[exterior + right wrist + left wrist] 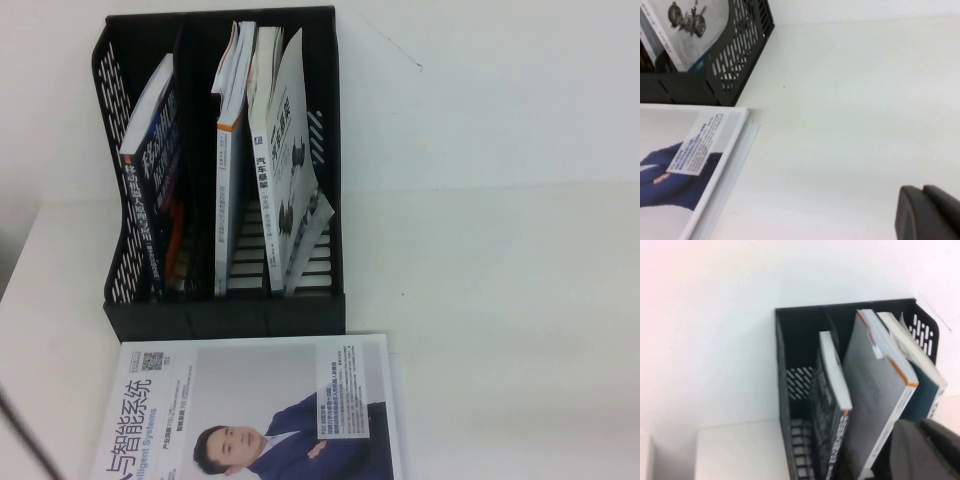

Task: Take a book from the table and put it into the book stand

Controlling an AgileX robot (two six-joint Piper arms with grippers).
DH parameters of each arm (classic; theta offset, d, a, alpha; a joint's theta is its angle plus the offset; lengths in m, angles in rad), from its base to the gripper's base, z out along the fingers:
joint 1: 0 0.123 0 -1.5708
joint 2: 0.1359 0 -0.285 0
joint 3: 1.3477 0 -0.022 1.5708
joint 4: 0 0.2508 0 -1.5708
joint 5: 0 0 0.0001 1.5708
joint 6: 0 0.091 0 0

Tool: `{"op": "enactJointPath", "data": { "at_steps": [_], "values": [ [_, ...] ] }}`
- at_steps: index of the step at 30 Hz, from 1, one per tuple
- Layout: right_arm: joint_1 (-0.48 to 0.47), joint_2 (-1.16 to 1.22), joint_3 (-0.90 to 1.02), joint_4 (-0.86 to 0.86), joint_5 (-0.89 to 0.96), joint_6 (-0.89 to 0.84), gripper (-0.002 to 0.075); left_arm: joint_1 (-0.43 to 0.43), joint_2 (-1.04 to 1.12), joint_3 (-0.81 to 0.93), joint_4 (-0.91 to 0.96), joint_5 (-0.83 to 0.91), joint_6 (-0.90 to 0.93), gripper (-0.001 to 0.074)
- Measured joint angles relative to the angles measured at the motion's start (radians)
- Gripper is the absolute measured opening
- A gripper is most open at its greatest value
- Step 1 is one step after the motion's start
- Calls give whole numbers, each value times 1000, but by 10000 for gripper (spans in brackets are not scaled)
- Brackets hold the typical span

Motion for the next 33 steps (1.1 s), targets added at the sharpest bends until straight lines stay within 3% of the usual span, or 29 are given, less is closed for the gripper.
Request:
{"op": "enactJointPath", "data": {
  "at_steps": [4, 10, 18, 33],
  "values": [
    [0, 0, 13, 2, -37, 0, 5, 0, -187, 238, 3, -95, 11, 1],
    [0, 0, 13, -5, -41, -4, 5, -24, -283, 407, 3, -123, 11, 1],
    [0, 0, 13, -7, 58, -4, 5, -55, -283, 442, -45, -141, -14, 1],
    [0, 0, 13, -8, 70, -4, 5, -44, -317, 467, -41, -152, -18, 1]
  ]
}}
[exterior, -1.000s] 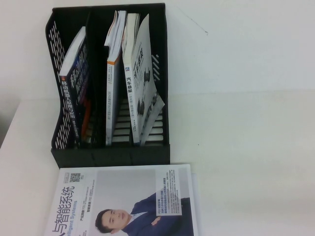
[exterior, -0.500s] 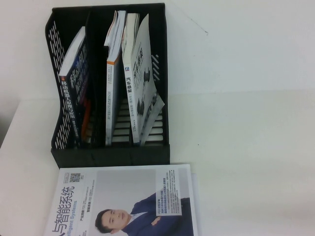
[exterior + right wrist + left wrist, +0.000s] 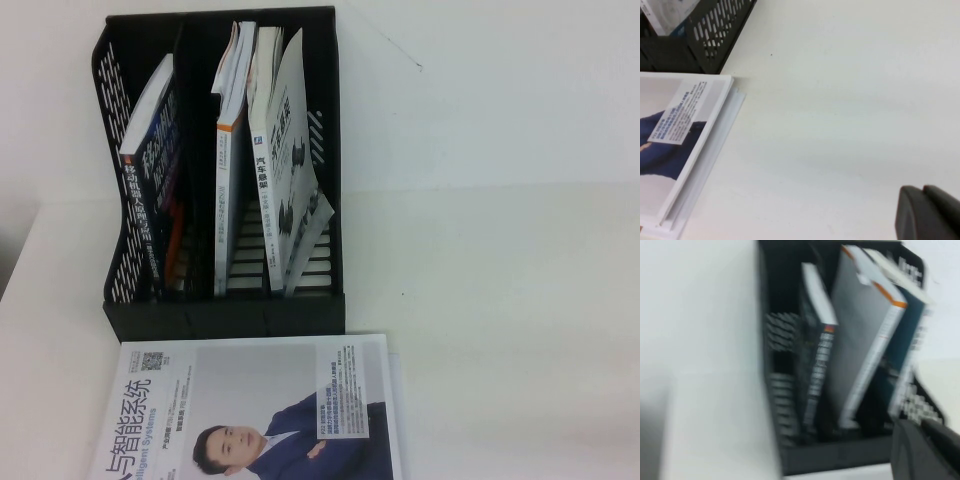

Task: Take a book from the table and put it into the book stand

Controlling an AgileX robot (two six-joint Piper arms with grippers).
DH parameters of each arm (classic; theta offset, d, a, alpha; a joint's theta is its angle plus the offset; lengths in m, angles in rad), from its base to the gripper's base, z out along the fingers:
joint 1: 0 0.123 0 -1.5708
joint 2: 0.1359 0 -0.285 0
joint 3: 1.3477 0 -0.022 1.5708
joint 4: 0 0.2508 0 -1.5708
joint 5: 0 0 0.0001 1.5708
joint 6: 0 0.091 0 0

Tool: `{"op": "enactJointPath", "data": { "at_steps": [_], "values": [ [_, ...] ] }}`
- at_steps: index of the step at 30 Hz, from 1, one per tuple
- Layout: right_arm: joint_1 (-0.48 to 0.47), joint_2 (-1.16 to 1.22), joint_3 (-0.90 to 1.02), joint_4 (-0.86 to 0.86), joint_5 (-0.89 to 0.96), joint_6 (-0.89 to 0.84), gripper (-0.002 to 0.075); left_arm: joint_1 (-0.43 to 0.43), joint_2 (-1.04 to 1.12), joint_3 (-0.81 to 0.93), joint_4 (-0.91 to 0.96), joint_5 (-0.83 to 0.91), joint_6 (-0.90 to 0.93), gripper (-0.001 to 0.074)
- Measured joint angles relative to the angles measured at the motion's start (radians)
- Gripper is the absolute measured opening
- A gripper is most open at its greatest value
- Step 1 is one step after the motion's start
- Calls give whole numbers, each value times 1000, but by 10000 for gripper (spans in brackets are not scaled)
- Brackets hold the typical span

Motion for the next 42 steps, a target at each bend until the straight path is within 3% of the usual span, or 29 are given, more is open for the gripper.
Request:
{"op": "enactJointPath", "data": {
  "at_steps": [8, 19, 26, 42],
  "values": [
    [0, 0, 0, -2, 1, 0, 5, 66, -276, 226, 89, -49, 140, 0],
    [0, 0, 0, -2, 2, 0, 5, 71, -502, 722, -7, -364, 145, -1],
    [0, 0, 0, -2, 3, 0, 5, 72, -502, 731, 33, -231, 127, -1],
    [0, 0, 0, -2, 3, 0, 5, 72, -502, 730, 46, -215, 134, -2]
  ]
}}
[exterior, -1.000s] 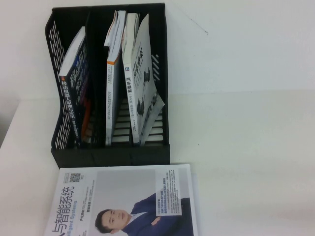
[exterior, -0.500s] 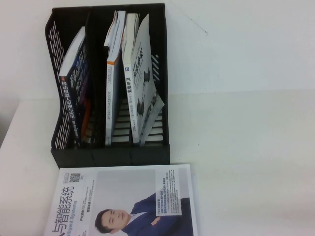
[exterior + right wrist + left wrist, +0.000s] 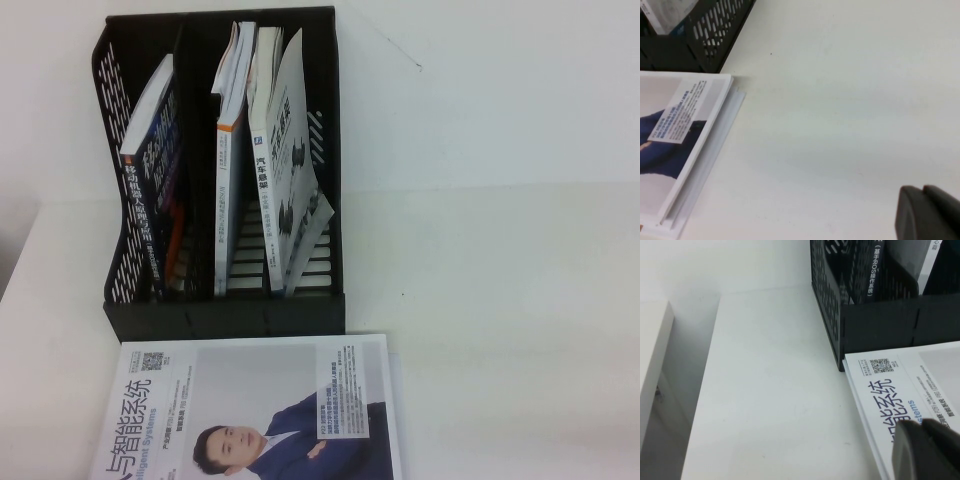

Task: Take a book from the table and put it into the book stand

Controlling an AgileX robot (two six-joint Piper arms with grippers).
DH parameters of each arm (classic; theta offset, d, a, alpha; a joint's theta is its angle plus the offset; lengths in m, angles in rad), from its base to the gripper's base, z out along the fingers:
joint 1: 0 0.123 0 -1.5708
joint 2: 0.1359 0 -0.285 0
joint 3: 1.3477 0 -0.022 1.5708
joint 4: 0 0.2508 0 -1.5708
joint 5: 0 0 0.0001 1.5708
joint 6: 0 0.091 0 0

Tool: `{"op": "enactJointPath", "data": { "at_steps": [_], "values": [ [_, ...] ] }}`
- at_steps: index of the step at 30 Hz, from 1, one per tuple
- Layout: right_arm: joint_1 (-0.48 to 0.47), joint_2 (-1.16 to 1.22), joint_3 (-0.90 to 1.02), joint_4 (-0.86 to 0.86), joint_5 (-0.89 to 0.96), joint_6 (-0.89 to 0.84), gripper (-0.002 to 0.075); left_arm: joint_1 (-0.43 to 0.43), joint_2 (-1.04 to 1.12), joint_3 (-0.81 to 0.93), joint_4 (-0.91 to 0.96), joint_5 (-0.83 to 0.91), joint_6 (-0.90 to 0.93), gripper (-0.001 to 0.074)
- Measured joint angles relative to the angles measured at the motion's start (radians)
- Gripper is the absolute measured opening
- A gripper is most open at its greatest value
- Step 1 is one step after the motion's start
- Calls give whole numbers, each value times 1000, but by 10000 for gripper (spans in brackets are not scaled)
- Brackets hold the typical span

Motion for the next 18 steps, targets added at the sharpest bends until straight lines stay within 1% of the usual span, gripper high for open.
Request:
{"op": "enactJointPath", "data": {
  "at_steps": [8, 9, 11, 13, 18],
  "values": [
    [0, 0, 0, 0, 0, 0, 5, 0, 0, 0, 2, 0, 0, -2],
    [0, 0, 0, -7, 0, 0, 5, 0, 0, 0, 2, 0, 0, -2],
    [-3, -4, 15, -75, -15, 0, 5, 0, 0, 0, 2, 0, 0, -2],
    [-24, -19, 30, -139, -34, 0, 5, 0, 0, 0, 2, 0, 0, -2],
    [-126, -129, 108, -120, -86, 29, 1, 0, 0, -1, 2, 2, 0, -2]
  ]
}}
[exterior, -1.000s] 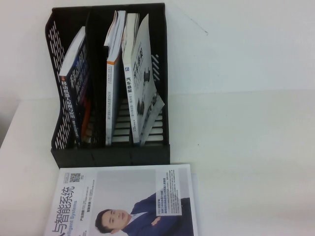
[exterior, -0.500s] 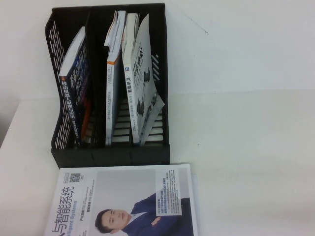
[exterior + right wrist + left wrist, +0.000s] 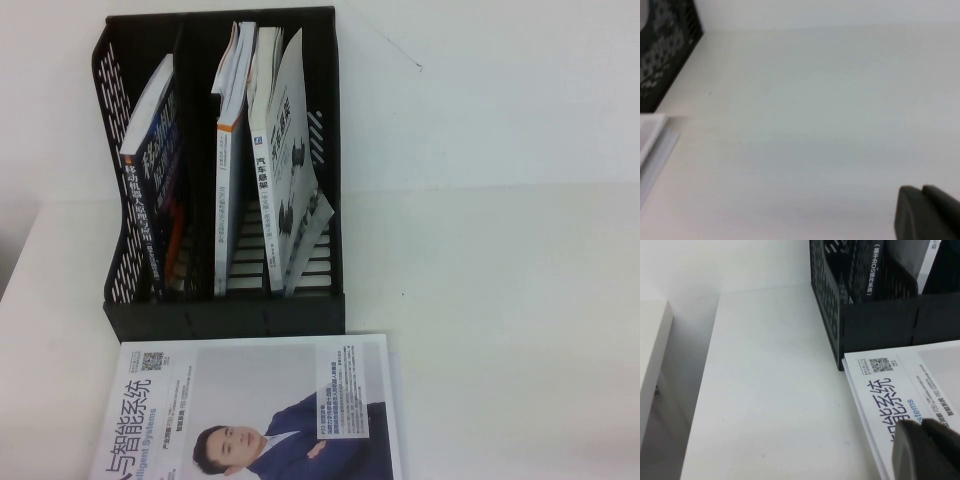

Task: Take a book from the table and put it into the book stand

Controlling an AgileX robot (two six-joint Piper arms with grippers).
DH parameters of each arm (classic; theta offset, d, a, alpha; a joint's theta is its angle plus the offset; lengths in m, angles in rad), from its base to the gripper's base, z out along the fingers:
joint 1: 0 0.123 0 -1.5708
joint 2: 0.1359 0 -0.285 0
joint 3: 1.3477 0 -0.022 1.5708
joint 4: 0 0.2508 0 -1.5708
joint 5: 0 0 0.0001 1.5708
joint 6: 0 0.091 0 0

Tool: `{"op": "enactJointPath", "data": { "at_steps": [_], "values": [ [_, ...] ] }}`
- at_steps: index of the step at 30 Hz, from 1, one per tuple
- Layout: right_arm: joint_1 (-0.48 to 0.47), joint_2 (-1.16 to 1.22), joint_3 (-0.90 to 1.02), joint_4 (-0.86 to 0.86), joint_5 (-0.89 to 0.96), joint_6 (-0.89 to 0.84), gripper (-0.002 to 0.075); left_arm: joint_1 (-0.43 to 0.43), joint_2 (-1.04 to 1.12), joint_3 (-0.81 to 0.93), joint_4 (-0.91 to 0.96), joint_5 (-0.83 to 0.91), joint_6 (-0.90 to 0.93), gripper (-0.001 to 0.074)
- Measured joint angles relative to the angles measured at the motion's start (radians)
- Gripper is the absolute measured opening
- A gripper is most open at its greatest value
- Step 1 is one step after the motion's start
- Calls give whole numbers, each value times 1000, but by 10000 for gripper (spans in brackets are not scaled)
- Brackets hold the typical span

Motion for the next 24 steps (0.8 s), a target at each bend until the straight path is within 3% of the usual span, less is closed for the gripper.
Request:
{"op": "enactJointPath", "data": {
  "at_steps": [6, 10, 14, 24],
  "values": [
    [-189, -135, 190, 10, -157, -6, -2, 0, 0, 0, 0, 0, 0, -2],
    [-277, -148, 222, 42, -172, -129, -2, 0, -2, -2, 0, 2, 0, -2],
    [-301, -148, 222, 83, -170, -233, -2, 0, -2, -2, 0, 2, 4, -2],
    [-310, -148, 222, 135, -172, -254, -2, 0, -2, -2, 0, 2, 4, -2]
  ]
}}
